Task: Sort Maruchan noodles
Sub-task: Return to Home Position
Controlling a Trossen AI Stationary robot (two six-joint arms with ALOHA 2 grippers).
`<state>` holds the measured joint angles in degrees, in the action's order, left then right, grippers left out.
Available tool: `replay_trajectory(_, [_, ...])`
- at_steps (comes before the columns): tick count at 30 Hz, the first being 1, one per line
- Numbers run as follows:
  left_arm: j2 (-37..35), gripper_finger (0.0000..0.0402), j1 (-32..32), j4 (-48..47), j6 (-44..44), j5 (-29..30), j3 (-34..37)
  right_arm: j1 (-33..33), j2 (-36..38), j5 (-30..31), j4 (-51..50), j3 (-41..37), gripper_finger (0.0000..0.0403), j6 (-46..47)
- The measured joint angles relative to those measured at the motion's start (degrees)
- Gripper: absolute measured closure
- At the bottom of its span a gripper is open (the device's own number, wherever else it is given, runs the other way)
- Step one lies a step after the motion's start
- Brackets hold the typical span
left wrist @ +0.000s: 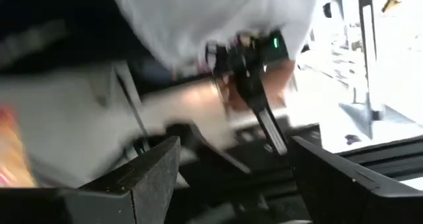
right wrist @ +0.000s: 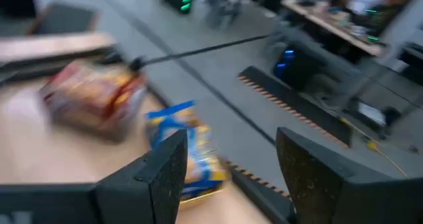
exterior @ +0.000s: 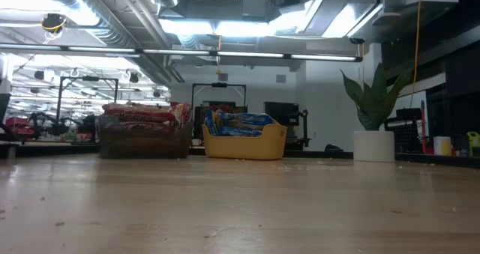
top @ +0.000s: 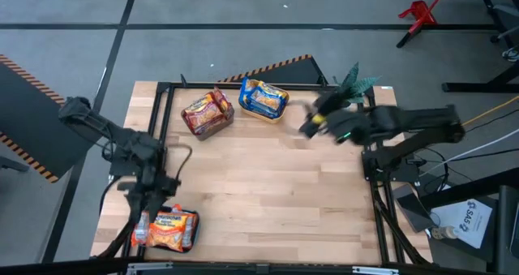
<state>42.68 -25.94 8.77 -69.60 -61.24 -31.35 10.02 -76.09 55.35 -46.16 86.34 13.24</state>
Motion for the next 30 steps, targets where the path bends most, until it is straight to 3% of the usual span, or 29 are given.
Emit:
replay_trajectory(3, [-3.7, 0.0127, 6.8, -0.5, 9.0, 0.3, 0.1, -2.7, 6.3, -0.1, 0.1, -1.5, 0.0183, -0.4])
replay_trajectory(7, [-8.7, 0.0127, 17.7, -0.4, 19.7, -0.8, 0.0, -8.6, 14.2, -10.0, 0.8, -6.8, 0.0183, -1.5])
replay_trajectory(10, [-11.3, 0.0127, 26.4, 0.0, 23.9, -2.7, 0.1, -13.3, 20.3, -15.1, 5.7, -13.4, 0.0183, -1.5])
replay_trajectory(15, [-14.7, 0.0127, 38.6, 1.5, 29.6, -4.9, 0.1, -19.4, 29.7, -18.7, 17.5, -27.7, 0.0183, -2.1])
replay_trajectory(23, [-13.2, 0.0127, 51.1, 1.1, 36.0, -4.0, 2.3, -25.9, 40.9, -25.0, 29.8, -46.5, 0.0183, 4.0])
replay_trajectory(28, [-12.7, 0.0127, 53.5, 2.4, 30.0, 7.2, 6.6, -27.0, 44.2, -27.3, 31.1, -52.7, 0.0183, 9.4])
replay_trajectory(30, [-12.8, 0.0127, 52.3, 8.3, 27.3, 12.2, 8.2, -27.0, 44.7, -27.6, 31.1, -53.9, 0.0183, 10.6])
